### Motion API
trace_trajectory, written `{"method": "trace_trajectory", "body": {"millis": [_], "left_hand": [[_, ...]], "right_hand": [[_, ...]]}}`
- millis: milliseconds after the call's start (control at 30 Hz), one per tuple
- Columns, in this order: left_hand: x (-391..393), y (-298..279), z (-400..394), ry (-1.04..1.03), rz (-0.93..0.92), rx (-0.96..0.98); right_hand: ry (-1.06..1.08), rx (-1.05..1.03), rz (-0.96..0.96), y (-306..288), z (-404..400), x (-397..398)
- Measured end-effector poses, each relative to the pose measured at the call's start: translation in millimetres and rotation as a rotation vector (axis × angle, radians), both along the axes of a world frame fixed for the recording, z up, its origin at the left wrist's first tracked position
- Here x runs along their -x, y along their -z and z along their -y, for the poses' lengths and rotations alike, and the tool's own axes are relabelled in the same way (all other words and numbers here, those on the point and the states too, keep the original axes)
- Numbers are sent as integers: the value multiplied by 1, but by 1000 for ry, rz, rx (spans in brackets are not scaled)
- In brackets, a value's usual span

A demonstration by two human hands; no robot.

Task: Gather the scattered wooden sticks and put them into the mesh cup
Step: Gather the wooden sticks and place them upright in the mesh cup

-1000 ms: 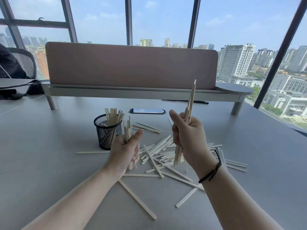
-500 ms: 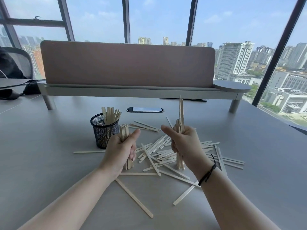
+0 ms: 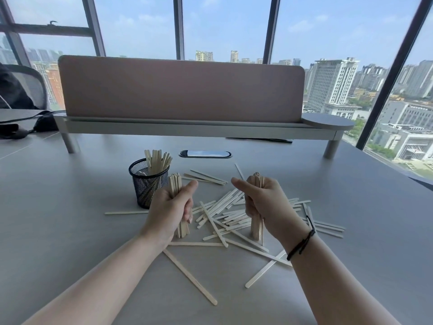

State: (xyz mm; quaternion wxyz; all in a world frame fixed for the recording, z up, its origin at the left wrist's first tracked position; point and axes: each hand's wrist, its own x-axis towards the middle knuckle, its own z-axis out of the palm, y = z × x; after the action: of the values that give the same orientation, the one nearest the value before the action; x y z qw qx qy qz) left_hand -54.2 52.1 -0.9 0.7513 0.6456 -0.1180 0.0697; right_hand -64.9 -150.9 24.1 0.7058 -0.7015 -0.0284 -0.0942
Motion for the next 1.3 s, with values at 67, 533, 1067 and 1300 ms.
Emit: {"method": "trace_trajectory", "body": {"millis": [67, 533, 1067, 1300], "left_hand": [[1, -1, 0, -7, -7, 0], [-3, -34, -12, 58, -88, 260], [-88, -89, -87, -417, -111, -329], [-94, -51, -90, -311, -50, -255]], "right_hand": [[-18, 36, -31, 1, -2, 0], [30, 59, -5, -17, -32, -11], [-156, -469, 1, -99, -173, -75], [-58, -421, -7, -95, -195, -94]]}}
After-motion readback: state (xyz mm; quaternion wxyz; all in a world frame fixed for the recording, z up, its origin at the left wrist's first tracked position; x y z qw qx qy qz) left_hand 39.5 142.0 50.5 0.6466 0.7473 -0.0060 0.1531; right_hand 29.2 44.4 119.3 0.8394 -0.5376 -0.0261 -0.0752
